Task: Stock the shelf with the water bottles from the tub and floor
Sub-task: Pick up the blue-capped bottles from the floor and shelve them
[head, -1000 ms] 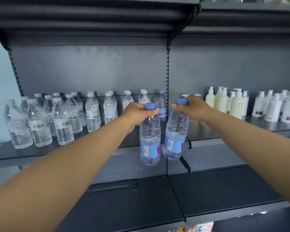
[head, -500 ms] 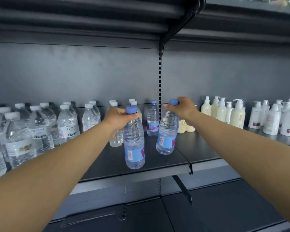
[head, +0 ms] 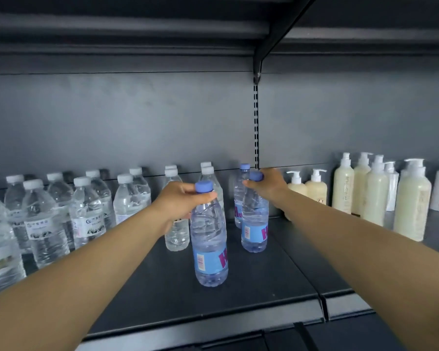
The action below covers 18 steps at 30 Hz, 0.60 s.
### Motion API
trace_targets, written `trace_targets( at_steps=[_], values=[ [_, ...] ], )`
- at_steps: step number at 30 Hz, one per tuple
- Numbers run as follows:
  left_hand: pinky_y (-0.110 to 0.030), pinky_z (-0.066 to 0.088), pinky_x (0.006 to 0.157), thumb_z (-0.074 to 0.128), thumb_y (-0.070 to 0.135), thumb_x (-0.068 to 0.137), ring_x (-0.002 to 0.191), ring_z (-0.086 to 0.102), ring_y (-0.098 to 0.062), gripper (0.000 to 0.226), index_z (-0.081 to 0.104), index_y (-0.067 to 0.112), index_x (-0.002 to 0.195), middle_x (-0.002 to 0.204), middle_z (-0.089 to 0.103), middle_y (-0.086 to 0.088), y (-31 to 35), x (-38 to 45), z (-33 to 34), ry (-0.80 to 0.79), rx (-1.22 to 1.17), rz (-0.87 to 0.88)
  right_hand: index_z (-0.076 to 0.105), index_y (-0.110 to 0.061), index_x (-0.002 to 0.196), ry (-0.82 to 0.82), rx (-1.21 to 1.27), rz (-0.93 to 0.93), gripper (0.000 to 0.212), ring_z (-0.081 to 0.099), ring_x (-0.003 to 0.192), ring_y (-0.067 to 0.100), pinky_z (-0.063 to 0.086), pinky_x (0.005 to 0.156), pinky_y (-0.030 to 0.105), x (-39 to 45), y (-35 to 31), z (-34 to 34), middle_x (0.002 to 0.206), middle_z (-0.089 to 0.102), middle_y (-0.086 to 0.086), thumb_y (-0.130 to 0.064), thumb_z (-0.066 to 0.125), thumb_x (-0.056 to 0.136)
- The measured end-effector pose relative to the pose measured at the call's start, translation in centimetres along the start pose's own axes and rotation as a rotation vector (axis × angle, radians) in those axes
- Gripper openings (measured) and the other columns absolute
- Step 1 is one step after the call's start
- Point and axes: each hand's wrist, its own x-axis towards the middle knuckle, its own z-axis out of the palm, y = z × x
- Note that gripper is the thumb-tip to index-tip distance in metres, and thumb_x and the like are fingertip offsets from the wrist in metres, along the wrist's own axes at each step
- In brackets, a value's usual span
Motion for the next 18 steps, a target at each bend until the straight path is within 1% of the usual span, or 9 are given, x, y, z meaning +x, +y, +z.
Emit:
trace_targets(
  at_steps=[2,6,9,11,13,14,16,17,18],
  values=[
    [-0.013,0.044,0.054,0.073,0.025,0.079,0.062,0.055,0.005,0.024,0.070,0.022,0.102,0.079,0.065,0.016,-0.1,0.4,0.1,-0.009,0.007,-0.008,0.065,-0.008,0.102,-0.006,-0.023,0.012,0.036,0.063,0.095,0.025,0.052,0.087,0.037,1.0,0.1,0.6,0.101,0.067,0.009,-0.035,0.070,0.079],
    [-0.006,0.045,0.046,0.072,0.022,0.080,0.044,0.054,0.011,0.022,0.070,0.022,0.101,0.076,0.063,0.015,-0.5,0.8,0.6,-0.022,0.007,-0.007,0.063,-0.010,0.102,-0.061,-0.088,0.003,0.034,0.058,0.087,0.022,0.045,0.074,0.027,2.2,0.0,1.3,0.095,0.061,0.005,-0.036,0.067,0.081],
    [-0.011,0.048,0.053,0.073,0.023,0.079,0.053,0.056,0.005,0.025,0.070,0.021,0.104,0.078,0.063,0.015,-0.6,0.9,0.8,-0.017,0.000,-0.015,0.057,-0.025,0.093,-0.104,-0.122,-0.025,0.014,0.052,0.077,0.015,0.038,0.054,0.015,2.5,-0.1,1.2,0.094,0.053,-0.001,-0.031,0.066,0.084],
    [-0.014,0.047,0.059,0.073,0.024,0.079,0.060,0.052,0.000,0.028,0.070,0.019,0.106,0.076,0.062,0.013,-0.6,1.0,1.1,-0.017,-0.006,-0.020,0.058,-0.025,0.098,-0.125,-0.138,-0.028,0.016,0.051,0.076,0.015,0.031,0.046,0.012,2.7,-0.1,1.1,0.094,0.052,-0.001,-0.031,0.065,0.085],
    [-0.014,0.047,0.057,0.073,0.023,0.079,0.061,0.049,-0.003,0.029,0.070,0.017,0.106,0.071,0.061,0.011,-0.6,1.1,1.5,-0.020,-0.013,-0.024,0.059,-0.012,0.120,-0.142,-0.151,-0.044,0.042,0.051,0.083,0.017,0.030,0.049,0.015,2.7,0.0,0.9,0.096,0.052,0.001,-0.032,0.065,0.085],
    [-0.013,0.046,0.053,0.073,0.022,0.079,0.058,0.049,-0.003,0.028,0.070,0.016,0.106,0.065,0.060,0.012,-0.6,1.2,1.6,-0.025,-0.019,-0.025,0.055,-0.008,0.125,-0.154,-0.150,-0.050,0.048,0.051,0.086,0.017,0.033,0.052,0.017,2.7,0.0,0.9,0.098,0.052,0.001,-0.032,0.065,0.085],
    [-0.010,0.045,0.047,0.073,0.021,0.079,0.047,0.050,0.002,0.027,0.070,0.015,0.105,0.051,0.057,0.016,-0.5,1.3,2.1,-0.035,-0.032,-0.026,0.053,-0.007,0.127,-0.191,-0.148,-0.074,0.049,0.051,0.089,0.018,0.038,0.065,0.020,2.6,0.0,0.7,0.100,0.051,0.001,-0.031,0.064,0.087],
    [-0.011,0.046,0.049,0.073,0.022,0.079,0.046,0.051,0.004,0.027,0.070,0.015,0.105,0.049,0.057,0.019,-0.5,1.3,2.3,-0.040,-0.030,-0.025,0.054,-0.009,0.124,-0.221,-0.160,-0.082,0.044,0.051,0.089,0.018,0.038,0.069,0.020,2.5,-0.1,0.4,0.100,0.051,0.001,-0.030,0.063,0.087],
    [-0.013,0.048,0.056,0.074,0.023,0.079,0.050,0.051,0.004,0.028,0.070,0.016,0.106,0.052,0.058,0.019,-0.5,1.4,2.6,-0.044,-0.030,-0.022,0.055,-0.011,0.116,-0.247,-0.181,-0.092,0.034,0.050,0.088,0.017,0.040,0.067,0.018,2.5,-0.2,0.1,0.097,0.051,0.000,-0.028,0.063,0.088]
  ],
)
